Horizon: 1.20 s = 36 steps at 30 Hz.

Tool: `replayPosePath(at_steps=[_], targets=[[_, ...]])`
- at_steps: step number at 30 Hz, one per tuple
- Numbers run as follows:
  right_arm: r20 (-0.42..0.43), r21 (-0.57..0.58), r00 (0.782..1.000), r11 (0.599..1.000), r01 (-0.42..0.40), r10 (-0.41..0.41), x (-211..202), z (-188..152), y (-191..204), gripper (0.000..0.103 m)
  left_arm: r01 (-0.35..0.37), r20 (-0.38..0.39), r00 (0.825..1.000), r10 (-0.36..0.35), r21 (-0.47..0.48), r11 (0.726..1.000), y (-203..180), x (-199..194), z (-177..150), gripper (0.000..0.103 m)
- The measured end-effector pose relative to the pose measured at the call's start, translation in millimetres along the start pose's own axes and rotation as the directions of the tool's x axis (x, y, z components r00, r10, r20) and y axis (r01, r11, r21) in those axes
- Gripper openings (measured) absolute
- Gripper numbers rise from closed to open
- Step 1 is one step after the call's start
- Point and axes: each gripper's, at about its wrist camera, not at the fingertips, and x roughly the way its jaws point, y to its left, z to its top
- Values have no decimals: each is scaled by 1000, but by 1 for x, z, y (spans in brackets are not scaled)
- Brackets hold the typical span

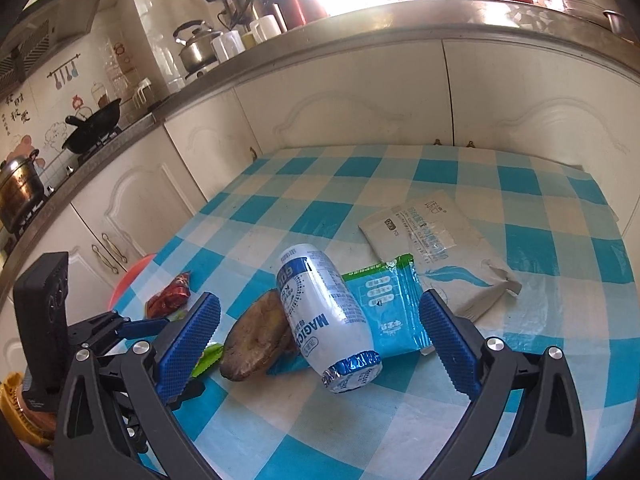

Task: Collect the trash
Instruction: 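Grasp the green snack wrapper with left tool while right tool grasps the MAGICDAY bottle, then carry wrapper and bottle over the orange bucket and open both tools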

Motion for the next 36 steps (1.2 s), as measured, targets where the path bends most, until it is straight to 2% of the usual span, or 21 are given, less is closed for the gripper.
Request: replayPosePath(at_steps=[7, 9, 11, 19, 28, 29, 30, 31, 36], targets=[[2, -4, 1000, 1000, 13, -13, 2, 1, 3, 98, -11, 0, 1000, 11, 3, 1000, -2, 1, 0, 95], [6, -4, 1000, 1000, 24, -24, 2, 1, 4, 98, -15, 3, 1000, 15, 0, 1000, -2, 0, 0, 91], [11, -1, 1000, 1000, 24, -24, 0, 1, 6, 98, -22, 10, 1000, 22, -4, 1000, -1, -2, -1, 80], [-4, -34, 998, 998, 62, -62, 4, -3, 14, 98, -17, 26, 999, 18, -30, 999, 5, -5, -1, 60], [-50, -95, 991, 989, 118, -123, 17, -10, 18, 95, 15, 33, 999, -13, -50, 999, 10, -7, -3, 48], [-53, -97, 990, 987, 126, -132, 18, -11, 18, 87, 18, 32, 999, -16, -49, 999, 10, -8, -3, 47], [-56, -97, 989, 987, 130, -136, 18, -12, 17, 67, 24, 33, 999, -23, -50, 998, 10, -8, -3, 46], [-65, -94, 988, 987, 134, -140, 19, -13, 16, 60, 28, 33, 999, -26, -52, 998, 11, -8, -4, 43], [-78, -77, 985, 986, 150, -156, 19, -18, 11, 55, 45, 35, 998, -43, -60, 997, 14, -10, -5, 41]])
